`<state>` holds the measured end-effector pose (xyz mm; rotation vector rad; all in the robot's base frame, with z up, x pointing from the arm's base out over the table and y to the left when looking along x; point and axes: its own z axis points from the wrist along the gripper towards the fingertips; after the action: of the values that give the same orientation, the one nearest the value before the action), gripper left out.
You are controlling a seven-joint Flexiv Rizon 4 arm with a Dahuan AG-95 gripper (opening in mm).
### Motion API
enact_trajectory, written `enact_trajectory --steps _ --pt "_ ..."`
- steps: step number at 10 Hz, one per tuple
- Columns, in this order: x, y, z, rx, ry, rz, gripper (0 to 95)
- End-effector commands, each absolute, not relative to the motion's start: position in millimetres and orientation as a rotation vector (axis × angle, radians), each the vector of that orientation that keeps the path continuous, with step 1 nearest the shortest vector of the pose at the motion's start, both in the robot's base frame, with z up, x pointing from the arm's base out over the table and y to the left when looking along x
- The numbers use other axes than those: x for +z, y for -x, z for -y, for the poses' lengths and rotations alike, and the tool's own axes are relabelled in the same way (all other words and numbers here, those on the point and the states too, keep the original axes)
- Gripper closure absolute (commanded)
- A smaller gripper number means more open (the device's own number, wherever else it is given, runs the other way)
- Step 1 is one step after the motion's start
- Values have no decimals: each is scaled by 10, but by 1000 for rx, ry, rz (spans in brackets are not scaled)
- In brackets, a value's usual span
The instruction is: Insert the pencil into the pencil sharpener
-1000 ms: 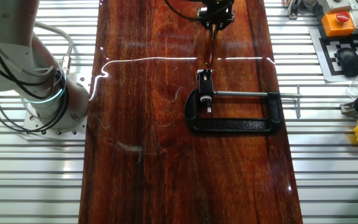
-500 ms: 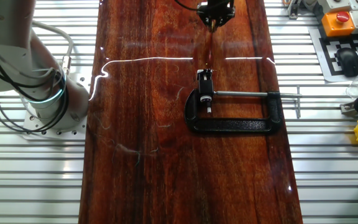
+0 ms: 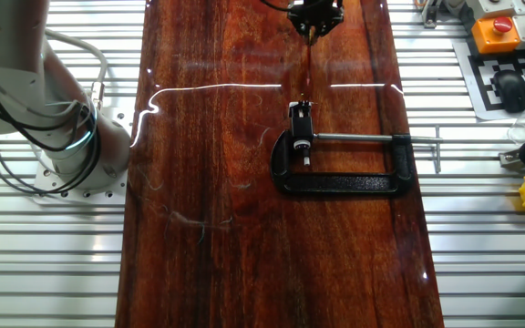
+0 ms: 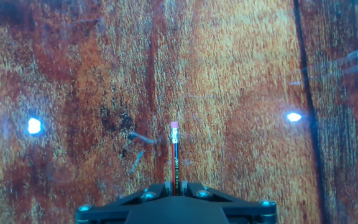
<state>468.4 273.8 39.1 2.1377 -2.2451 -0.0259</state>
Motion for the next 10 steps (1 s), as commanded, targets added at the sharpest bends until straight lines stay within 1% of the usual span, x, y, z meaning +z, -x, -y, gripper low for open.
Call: enact_trajectory --steps 1,10 --pt "403 -4670 -2723 29 -2111 2245 950" --pt "403 -4670 -2723 -4 -2104 2280 950"
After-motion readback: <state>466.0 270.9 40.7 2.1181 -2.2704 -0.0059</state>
